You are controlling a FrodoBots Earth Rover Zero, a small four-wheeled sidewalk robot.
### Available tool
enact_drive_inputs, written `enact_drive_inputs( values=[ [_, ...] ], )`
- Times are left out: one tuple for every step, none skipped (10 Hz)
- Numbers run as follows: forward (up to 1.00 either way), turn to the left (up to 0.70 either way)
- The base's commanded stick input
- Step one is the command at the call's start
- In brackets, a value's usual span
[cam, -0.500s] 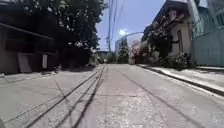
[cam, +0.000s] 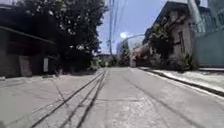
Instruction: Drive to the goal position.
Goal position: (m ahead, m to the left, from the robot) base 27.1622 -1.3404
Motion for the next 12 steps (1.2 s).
enact_drive_inputs(
  values=[
    [0.7,-0.35],
    [0.7,-0.35],
    [0.7,0.0],
    [0.7,0.0],
    [0.7,-0.32],
    [0.7,-0.34],
    [0.7,-0.27],
    [0.7,-0.35],
    [0.7,-0.35],
    [0.7,-0.35],
    [0.7,-0.35],
    [0.7,-0.17]
  ],
)
